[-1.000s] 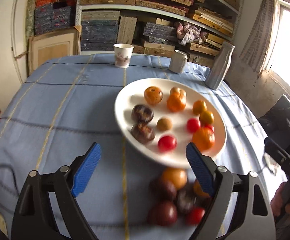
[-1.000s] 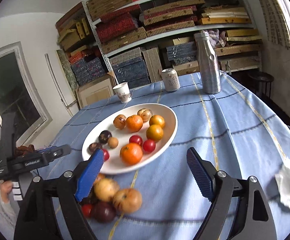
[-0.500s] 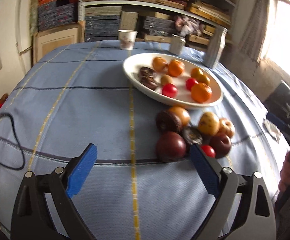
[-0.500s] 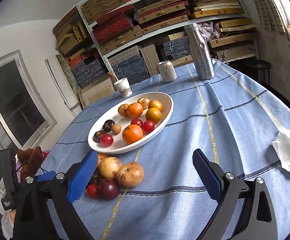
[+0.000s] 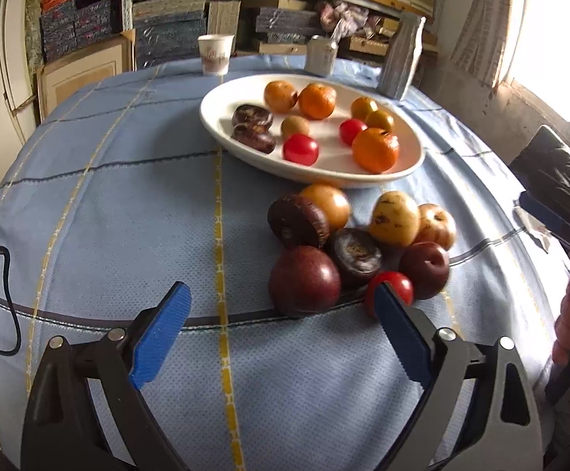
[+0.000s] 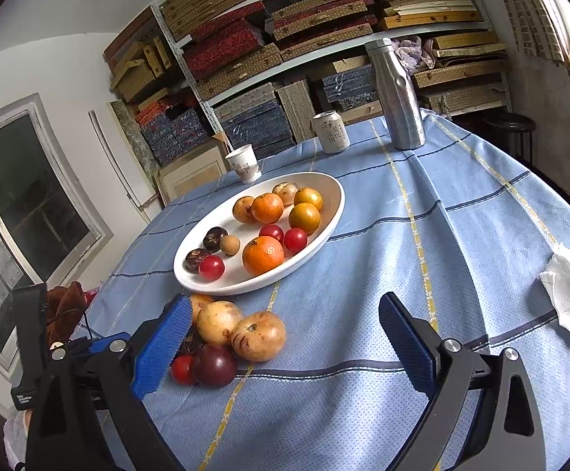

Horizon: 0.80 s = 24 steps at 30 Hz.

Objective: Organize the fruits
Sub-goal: 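Withdraw both tools and grasp a dark red plum with the left tool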

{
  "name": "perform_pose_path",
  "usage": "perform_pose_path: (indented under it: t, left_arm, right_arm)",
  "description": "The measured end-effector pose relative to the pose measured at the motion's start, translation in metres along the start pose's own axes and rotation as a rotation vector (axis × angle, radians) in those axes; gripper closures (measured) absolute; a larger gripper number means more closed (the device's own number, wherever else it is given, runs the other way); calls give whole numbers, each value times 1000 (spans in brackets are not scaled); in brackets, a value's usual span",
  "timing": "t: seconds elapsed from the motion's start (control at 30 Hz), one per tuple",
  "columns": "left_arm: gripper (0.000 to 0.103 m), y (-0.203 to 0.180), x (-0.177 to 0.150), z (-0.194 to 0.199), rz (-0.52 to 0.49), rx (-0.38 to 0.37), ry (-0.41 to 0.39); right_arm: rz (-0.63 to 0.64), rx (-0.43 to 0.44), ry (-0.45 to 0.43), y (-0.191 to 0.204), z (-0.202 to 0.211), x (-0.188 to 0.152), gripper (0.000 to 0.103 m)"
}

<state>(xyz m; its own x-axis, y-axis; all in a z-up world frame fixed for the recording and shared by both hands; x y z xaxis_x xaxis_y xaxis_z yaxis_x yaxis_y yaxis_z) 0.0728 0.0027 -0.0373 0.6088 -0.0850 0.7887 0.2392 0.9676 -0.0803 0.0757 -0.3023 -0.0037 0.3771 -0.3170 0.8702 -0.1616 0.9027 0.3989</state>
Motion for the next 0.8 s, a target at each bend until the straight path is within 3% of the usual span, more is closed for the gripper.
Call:
perform_pose_path:
  t: [0.1, 0.33, 0.6, 0.8]
  left_arm:
    - [11, 15, 0, -1, 38, 59, 6]
    - [10, 46, 1, 19, 106, 184, -72]
    - [10, 25, 1, 9, 19, 111, -43]
    - [37, 31, 6, -5, 35, 108, -19]
  right_arm:
    - [0, 0, 0, 0, 0, 0, 6]
    - [-2, 7, 1, 1, 0, -1, 6]
    - [-2, 20, 7, 3, 0, -1, 6]
    - [4, 19, 14, 5, -1, -2, 6]
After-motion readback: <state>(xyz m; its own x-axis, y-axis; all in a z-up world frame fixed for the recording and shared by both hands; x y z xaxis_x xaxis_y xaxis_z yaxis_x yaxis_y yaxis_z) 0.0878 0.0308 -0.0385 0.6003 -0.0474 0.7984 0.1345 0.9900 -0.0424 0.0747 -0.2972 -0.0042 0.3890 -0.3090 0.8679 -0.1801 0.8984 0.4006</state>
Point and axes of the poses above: each gripper's, at about its wrist camera, not at the fingertips, and z roughly against the way its jaws point, y to its left, x to its top, the point moved 2 cm from there along -z, roughly the way its jaws point, and after that the axes turned 13 degrees about -y, right-handed, at the moved point
